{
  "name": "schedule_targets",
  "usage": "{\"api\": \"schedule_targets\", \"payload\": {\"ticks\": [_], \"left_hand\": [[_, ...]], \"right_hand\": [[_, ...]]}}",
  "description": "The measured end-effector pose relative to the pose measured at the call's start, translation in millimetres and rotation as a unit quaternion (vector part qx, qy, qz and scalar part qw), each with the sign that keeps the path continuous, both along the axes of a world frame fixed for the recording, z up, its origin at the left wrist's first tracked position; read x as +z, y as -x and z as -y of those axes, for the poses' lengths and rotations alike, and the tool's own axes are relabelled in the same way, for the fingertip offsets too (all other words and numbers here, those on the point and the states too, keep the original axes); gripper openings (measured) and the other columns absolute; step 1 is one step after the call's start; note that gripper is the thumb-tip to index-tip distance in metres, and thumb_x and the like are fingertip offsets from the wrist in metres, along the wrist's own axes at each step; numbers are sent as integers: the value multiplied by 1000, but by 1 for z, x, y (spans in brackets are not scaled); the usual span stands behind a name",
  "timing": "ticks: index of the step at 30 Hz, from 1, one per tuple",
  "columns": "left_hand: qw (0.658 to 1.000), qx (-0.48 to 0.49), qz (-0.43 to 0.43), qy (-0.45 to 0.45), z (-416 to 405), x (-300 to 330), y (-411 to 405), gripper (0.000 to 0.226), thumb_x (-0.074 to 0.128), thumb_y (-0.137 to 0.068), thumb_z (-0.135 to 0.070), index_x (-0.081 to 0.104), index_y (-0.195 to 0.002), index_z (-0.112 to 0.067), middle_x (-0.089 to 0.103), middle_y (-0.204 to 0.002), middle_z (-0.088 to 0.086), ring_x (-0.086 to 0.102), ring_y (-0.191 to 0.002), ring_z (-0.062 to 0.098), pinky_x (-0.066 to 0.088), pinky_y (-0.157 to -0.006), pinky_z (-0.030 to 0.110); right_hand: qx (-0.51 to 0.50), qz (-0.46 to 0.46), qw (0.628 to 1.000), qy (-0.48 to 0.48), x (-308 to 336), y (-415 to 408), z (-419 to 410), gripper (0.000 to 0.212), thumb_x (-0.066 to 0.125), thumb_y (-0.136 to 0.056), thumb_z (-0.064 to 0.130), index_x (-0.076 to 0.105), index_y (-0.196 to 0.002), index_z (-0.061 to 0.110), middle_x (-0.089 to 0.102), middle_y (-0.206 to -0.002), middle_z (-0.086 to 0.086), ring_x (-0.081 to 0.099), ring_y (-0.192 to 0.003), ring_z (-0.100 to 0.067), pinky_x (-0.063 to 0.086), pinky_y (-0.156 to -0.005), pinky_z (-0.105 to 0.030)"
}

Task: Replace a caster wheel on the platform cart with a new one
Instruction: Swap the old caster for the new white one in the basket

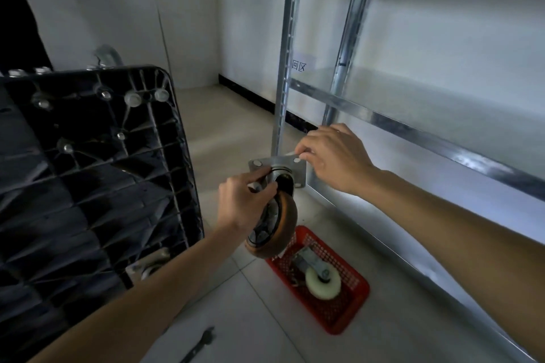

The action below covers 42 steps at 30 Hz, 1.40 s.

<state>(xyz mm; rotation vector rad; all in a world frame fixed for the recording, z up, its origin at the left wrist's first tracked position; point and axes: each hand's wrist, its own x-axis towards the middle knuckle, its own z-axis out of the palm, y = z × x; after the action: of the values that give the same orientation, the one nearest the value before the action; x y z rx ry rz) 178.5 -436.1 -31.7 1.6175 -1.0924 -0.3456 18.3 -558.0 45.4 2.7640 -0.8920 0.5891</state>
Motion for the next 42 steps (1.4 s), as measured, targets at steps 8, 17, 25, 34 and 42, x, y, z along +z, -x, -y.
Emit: {"api": "schedule_targets", "payload": {"ticks": [8, 17, 25, 34, 42], "left_hand": [[998, -35, -25, -52, 31, -58, 25, 39, 77, -86, -26, 69, -125, -30, 77, -95, -4, 72, -80, 12, 62, -78, 39], [991, -20, -34, -127, 50, -116, 26, 38, 78, -84, -31, 71, -121, -33, 74, -84, -8, 70, -74, 12, 62, -75, 40], [989, -5, -8, -151, 66, -146, 17, 35, 78, -85, -29, 73, -120, -30, 71, -79, -6, 65, -62, 13, 61, -70, 39], [987, 20, 5, -158, 81, -172, -2, 33, 78, -85, -27, 75, -117, -26, 77, -88, 4, 63, -64, 11, 54, -66, 25], [984, 3, 0, -179, 88, -184, 1, 34, 77, -86, -24, 74, -119, -24, 69, -72, -6, 65, -57, 11, 52, -56, 17]], "right_hand": [[-33, 9, 997, -68, -59, 32, 18, 15, 61, -99, 27, 73, -108, 27, 73, -110, 12, 63, -103, -10, 32, -104, -29], [-42, 15, 988, -148, -128, 36, 39, 15, 60, -100, 26, 72, -109, 25, 73, -105, 12, 63, -98, -10, 39, -105, -31], [-55, 7, 981, -186, -170, 33, 62, 20, 59, -99, 35, 70, -115, 28, 70, -109, 13, 61, -103, -10, 42, -99, -31], [-96, -86, 962, -242, -246, 46, 65, 31, 55, -98, 50, 66, -123, 33, 68, -118, 15, 61, -113, -10, 36, -108, -33], [-105, -118, 951, -265, -279, 58, 60, 37, 57, -97, 51, 61, -126, 29, 64, -118, 11, 57, -113, -12, 35, -112, -34]]}}
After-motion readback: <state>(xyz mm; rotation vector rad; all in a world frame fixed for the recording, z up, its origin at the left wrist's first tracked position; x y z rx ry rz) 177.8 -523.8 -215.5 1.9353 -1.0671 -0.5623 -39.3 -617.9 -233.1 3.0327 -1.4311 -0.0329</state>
